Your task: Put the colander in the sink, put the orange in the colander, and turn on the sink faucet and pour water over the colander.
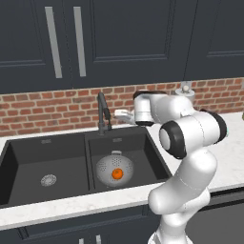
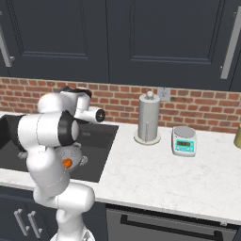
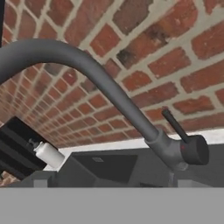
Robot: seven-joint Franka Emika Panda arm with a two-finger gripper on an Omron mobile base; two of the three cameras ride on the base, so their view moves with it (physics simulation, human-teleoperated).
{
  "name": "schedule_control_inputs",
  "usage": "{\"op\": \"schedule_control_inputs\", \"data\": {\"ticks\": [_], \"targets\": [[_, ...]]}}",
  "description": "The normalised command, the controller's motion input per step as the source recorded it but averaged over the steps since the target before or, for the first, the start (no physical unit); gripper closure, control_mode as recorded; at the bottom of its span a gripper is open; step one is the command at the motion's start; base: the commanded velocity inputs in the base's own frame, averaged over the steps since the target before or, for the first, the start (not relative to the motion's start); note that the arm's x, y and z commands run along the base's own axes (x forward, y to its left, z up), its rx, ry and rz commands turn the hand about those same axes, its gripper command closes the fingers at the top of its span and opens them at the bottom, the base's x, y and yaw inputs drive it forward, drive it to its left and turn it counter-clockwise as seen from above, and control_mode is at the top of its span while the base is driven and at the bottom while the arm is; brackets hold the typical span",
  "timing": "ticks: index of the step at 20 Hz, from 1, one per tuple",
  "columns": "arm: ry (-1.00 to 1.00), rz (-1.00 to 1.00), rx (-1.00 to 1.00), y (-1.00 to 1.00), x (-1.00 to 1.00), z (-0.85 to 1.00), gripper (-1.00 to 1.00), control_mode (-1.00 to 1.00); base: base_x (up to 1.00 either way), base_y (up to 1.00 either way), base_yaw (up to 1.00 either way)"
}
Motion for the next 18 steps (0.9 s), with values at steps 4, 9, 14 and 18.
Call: {"op": "schedule_control_inputs", "data": {"ticks": [4,9,14,18], "targets": [[0.03,-0.02,0.00,0.00,0.31,-0.20,-1.00,-1.00,0.00,0.00,0.00],[0.06,-0.02,0.00,0.00,0.24,-0.30,-1.00,-1.00,0.00,0.00,0.00],[0.07,-0.01,0.00,0.00,0.21,-0.25,-1.00,-1.00,0.00,0.00,0.00],[0.04,-0.02,0.00,0.00,0.18,-0.09,-1.00,-1.00,0.00,0.00,0.00]]}}
